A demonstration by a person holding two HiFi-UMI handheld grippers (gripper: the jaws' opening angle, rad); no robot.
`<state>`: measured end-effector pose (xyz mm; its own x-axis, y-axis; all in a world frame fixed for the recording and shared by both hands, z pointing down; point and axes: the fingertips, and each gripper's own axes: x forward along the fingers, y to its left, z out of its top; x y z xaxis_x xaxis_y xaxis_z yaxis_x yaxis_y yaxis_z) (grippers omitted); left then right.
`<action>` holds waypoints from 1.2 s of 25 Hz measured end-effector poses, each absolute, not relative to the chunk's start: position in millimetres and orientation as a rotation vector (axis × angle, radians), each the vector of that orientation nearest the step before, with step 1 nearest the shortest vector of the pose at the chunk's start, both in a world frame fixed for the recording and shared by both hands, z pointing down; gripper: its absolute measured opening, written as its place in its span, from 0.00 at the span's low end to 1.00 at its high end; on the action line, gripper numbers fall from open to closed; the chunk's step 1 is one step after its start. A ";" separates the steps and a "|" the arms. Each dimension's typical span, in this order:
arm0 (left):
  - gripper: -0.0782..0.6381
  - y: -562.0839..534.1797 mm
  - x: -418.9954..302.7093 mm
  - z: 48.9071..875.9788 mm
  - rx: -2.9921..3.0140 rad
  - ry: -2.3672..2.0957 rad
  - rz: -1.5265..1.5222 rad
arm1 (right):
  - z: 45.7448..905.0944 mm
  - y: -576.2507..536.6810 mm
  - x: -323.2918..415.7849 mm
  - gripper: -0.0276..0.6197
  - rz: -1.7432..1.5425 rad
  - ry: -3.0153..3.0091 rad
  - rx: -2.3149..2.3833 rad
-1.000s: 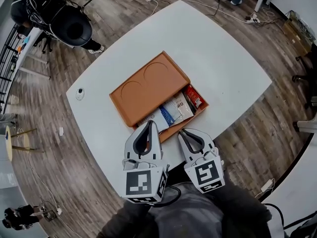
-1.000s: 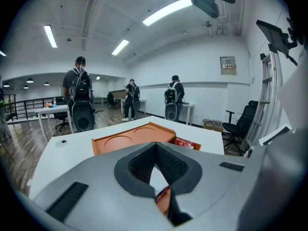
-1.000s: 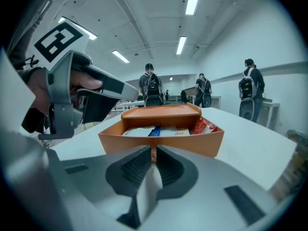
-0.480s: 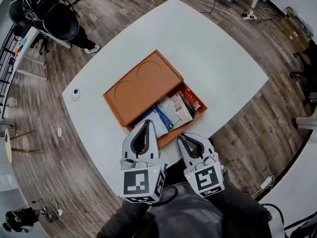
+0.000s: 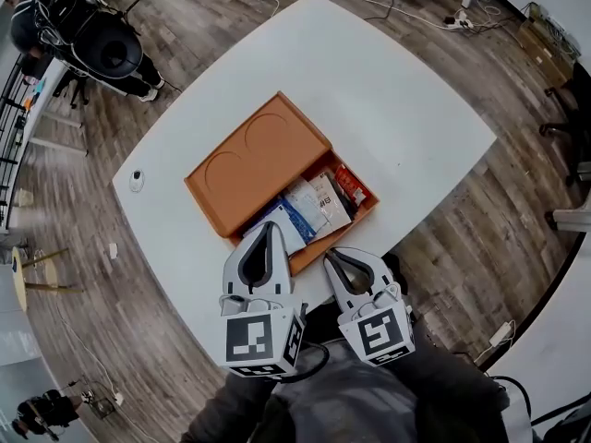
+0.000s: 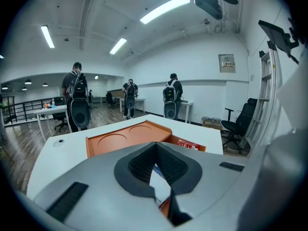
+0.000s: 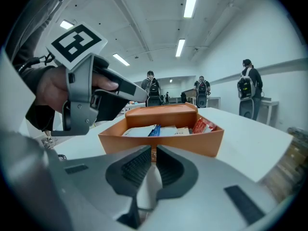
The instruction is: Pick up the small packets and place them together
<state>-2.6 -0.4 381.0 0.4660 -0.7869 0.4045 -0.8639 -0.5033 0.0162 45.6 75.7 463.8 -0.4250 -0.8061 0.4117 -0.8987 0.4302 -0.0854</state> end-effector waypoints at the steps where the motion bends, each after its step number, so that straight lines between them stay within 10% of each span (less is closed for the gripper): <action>1: 0.10 -0.6 -3.5 380.5 2.494 -1.431 0.516 | 463.5 75.7 45.8 0.10 0.425 -2.383 1.468; 30: 0.10 -26.4 -48.6 327.4 2.402 -1.615 0.286 | 350.1 31.4 25.2 0.21 0.096 -2.507 1.301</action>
